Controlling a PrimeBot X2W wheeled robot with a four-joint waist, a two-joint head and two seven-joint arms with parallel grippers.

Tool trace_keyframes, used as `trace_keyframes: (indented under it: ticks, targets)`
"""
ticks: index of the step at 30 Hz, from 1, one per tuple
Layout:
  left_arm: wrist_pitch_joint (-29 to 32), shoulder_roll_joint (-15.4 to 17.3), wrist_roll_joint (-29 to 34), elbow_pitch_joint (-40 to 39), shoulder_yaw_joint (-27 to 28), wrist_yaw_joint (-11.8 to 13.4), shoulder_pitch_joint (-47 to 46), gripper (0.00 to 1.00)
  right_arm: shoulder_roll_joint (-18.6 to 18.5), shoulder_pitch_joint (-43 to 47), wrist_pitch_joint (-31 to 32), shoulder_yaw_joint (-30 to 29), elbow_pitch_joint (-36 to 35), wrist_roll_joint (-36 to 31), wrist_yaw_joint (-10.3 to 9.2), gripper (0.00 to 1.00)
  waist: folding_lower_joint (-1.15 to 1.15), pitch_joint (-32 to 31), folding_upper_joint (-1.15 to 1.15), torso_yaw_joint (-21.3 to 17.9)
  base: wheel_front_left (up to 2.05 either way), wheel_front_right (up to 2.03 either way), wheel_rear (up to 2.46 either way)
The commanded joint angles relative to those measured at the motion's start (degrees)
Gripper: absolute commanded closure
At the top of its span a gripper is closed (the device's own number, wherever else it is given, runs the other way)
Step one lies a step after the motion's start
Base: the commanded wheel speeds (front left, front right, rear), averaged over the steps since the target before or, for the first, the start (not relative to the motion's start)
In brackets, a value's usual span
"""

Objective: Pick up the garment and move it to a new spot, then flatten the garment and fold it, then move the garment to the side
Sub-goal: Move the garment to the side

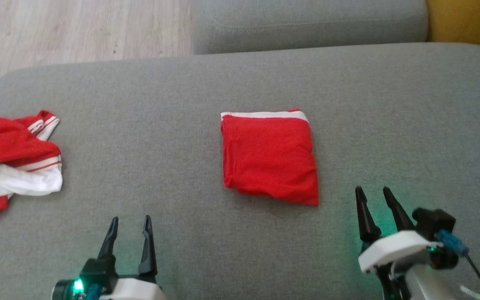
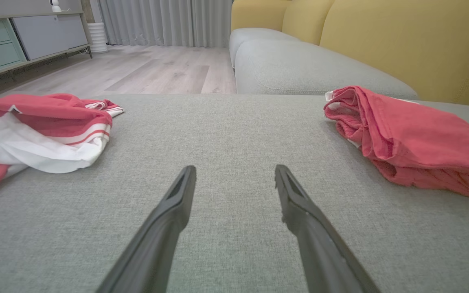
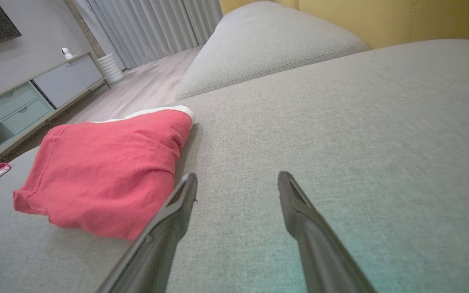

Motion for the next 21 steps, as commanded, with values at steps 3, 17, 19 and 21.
trace_keyframes:
  ticks: [3,17,19,21]
  targets:
    - [-0.3,0.4,-0.4,-1.6,0.4,-0.2,-3.4,0.0,0.2,-6.8,-0.6,3.1,-1.4,0.9,-0.04,0.0,0.0,2.6,0.0,1.8,0.0,0.0,0.0]
    - [-0.3,0.4,-2.7,-0.5,-5.1,-1.0,-7.2,0.0,0.2,-20.5,-0.6,4.0,16.5,-0.3,-0.04,0.0,0.0,8.6,0.0,10.6,0.0,0.0,0.0]
    - [-0.3,0.4,-2.9,-0.5,-5.0,-1.2,-7.2,0.0,0.2,-20.7,-0.6,3.5,19.3,0.0,-0.04,0.0,0.0,8.8,0.0,11.0,0.0,0.0,0.0]
    - [-0.3,0.4,-2.9,-0.5,-4.9,-1.2,-7.2,0.0,0.2,-21.0,-0.6,3.2,20.9,0.5,-0.04,0.56,0.0,9.0,0.0,11.0,0.0,0.0,0.0]
